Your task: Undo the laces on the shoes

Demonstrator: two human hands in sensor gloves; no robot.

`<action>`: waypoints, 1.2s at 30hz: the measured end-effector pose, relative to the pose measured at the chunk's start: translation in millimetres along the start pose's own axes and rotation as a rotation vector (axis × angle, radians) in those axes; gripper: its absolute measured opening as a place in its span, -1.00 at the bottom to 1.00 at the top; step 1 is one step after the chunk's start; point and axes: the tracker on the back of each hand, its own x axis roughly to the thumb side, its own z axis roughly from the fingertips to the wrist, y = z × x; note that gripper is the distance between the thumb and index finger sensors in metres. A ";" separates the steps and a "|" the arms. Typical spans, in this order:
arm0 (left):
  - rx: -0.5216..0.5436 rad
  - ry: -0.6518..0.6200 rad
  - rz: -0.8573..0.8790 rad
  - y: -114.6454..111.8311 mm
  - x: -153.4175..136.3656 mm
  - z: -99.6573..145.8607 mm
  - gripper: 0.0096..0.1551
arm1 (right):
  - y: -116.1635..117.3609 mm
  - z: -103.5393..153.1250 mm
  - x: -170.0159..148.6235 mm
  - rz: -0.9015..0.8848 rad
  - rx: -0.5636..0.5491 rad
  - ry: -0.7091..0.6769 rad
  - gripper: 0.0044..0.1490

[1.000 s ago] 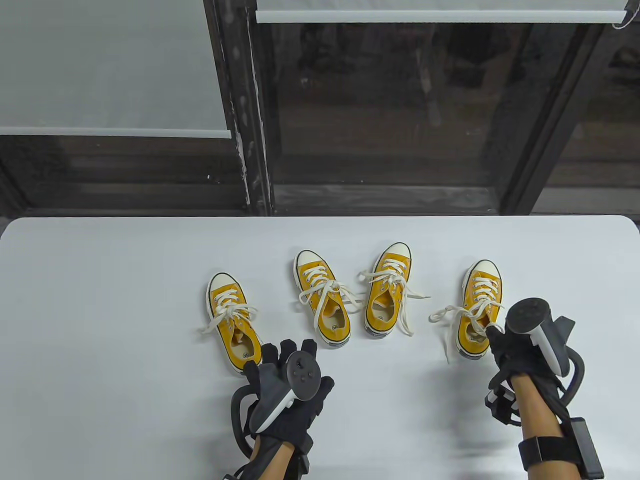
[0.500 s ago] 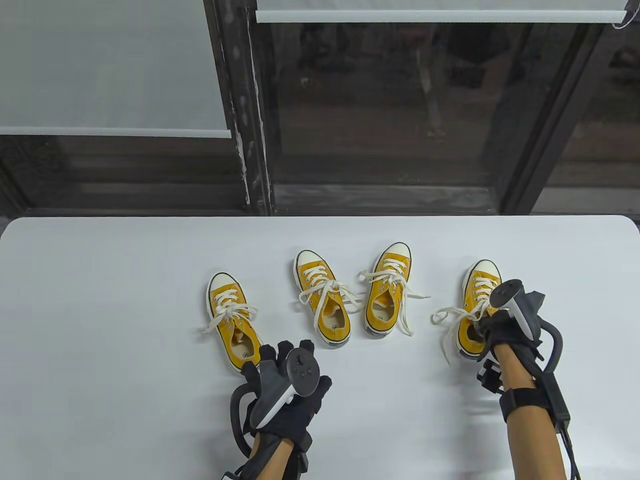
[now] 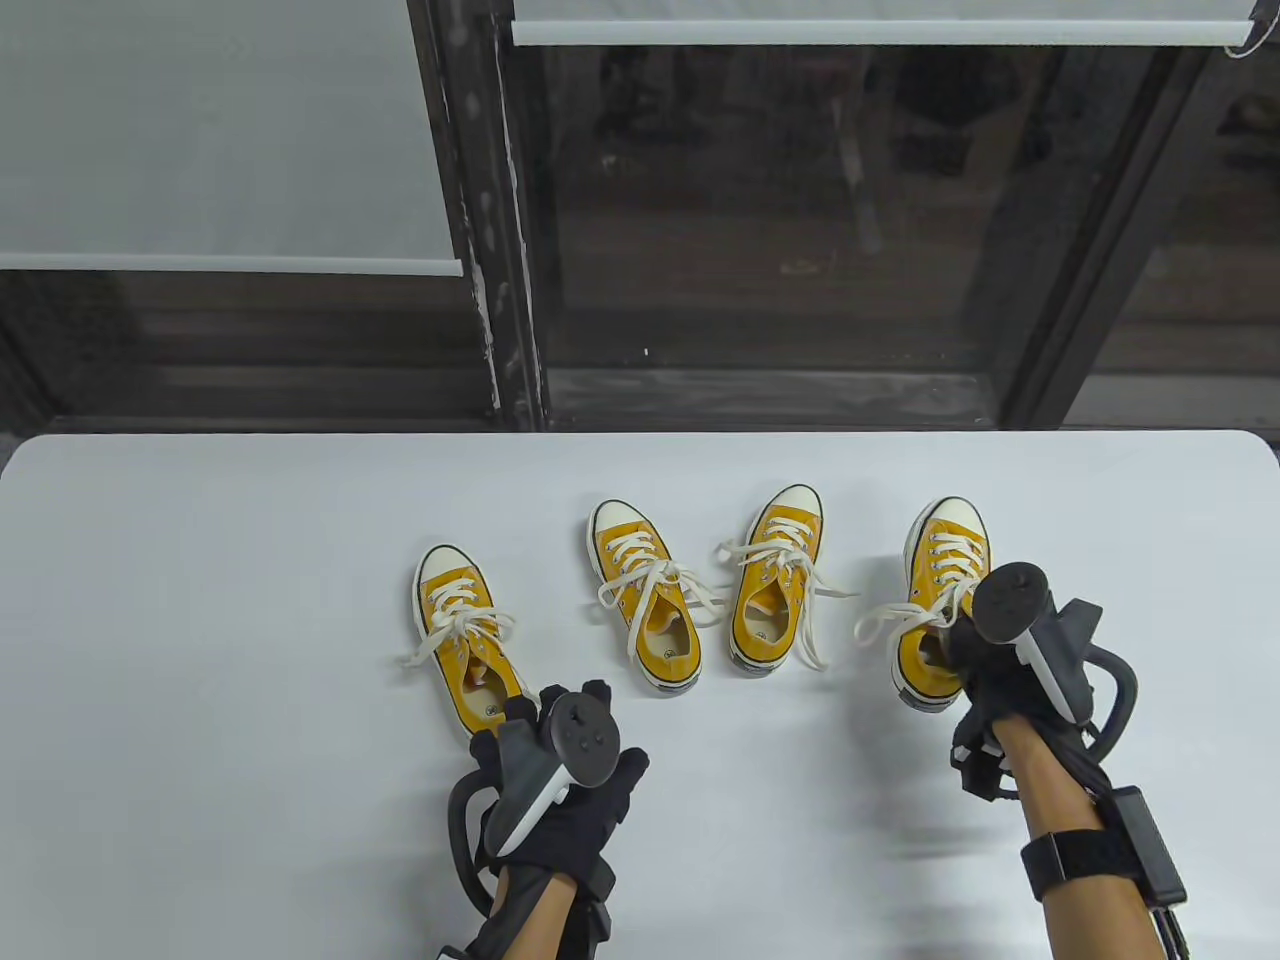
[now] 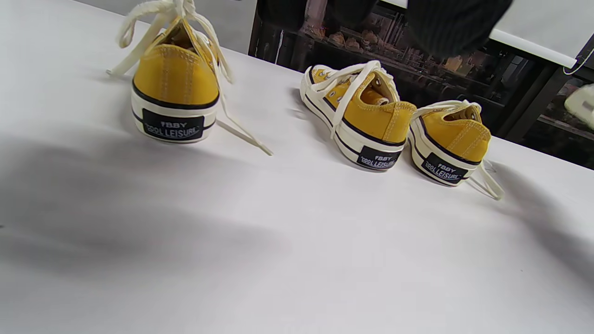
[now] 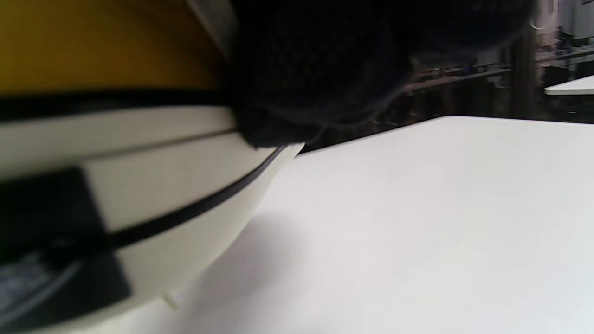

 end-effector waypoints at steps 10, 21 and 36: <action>-0.001 -0.017 0.006 0.6 1.7 0.5 -0.08 | -13.9 103.5 48.1 -0.054 0.238 -0.279 -0.45; -0.009 -0.018 0.030 0.3 -1.3 -0.9 -0.08 | 65.0 158.2 75.8 0.147 0.337 -0.344 -0.44; -0.073 -0.070 0.049 -4.0 4.8 -1.4 -0.15 | 102.0 159.9 75.9 0.163 0.512 -0.321 -0.29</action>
